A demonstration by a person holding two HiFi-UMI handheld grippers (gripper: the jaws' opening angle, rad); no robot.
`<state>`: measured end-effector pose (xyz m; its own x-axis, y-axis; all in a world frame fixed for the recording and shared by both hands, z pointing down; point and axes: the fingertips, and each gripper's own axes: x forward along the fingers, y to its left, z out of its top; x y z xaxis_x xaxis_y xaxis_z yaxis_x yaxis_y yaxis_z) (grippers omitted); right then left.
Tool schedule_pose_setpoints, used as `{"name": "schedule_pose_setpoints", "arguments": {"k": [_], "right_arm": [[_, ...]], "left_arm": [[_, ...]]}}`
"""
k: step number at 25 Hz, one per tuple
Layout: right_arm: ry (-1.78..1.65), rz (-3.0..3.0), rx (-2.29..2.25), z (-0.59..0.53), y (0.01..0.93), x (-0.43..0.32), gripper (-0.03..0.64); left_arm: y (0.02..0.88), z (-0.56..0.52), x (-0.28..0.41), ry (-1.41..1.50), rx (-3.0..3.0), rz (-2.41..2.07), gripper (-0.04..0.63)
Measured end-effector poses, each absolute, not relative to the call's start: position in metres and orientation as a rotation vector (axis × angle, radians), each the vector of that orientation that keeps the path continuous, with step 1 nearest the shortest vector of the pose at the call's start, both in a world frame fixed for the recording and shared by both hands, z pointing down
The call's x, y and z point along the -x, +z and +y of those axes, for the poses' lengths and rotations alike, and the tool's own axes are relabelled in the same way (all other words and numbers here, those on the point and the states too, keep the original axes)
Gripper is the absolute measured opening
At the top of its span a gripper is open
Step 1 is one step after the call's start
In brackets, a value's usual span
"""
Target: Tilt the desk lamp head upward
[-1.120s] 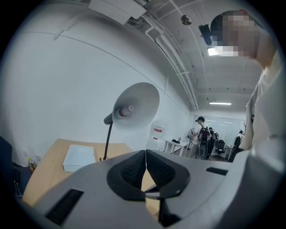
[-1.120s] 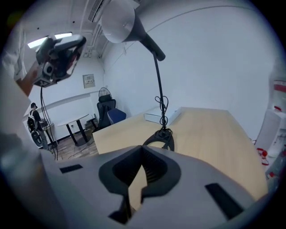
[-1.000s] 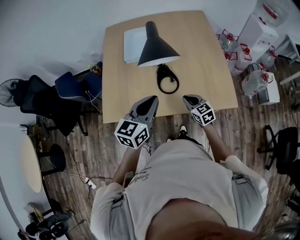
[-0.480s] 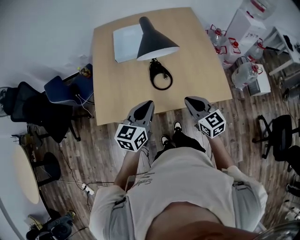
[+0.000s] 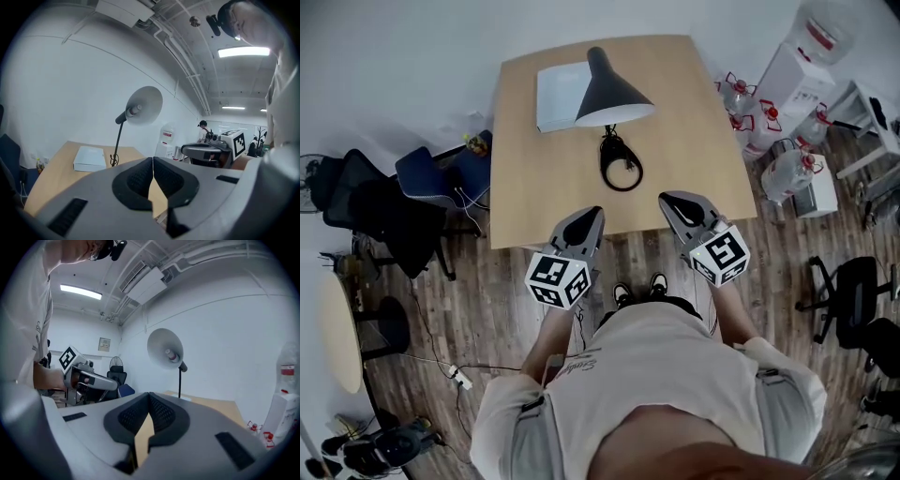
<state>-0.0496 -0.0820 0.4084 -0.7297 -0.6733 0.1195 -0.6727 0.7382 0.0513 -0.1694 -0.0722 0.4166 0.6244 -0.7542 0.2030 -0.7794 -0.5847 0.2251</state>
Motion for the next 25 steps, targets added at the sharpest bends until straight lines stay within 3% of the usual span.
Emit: {"name": "schedule_pose_setpoints", "arguments": {"k": [9, 25], "right_arm": [[-0.233, -2.852, -1.115, -0.095, 0.352, 0.039, -0.003], [-0.263, -2.865, -1.108, -0.101, 0.34, 0.033, -0.003]], "left_arm": [[0.371, -0.083, 0.159, 0.077, -2.635, -1.342, 0.017], [0.358, -0.088, 0.151, 0.012, -2.646, -1.361, 0.017]]}}
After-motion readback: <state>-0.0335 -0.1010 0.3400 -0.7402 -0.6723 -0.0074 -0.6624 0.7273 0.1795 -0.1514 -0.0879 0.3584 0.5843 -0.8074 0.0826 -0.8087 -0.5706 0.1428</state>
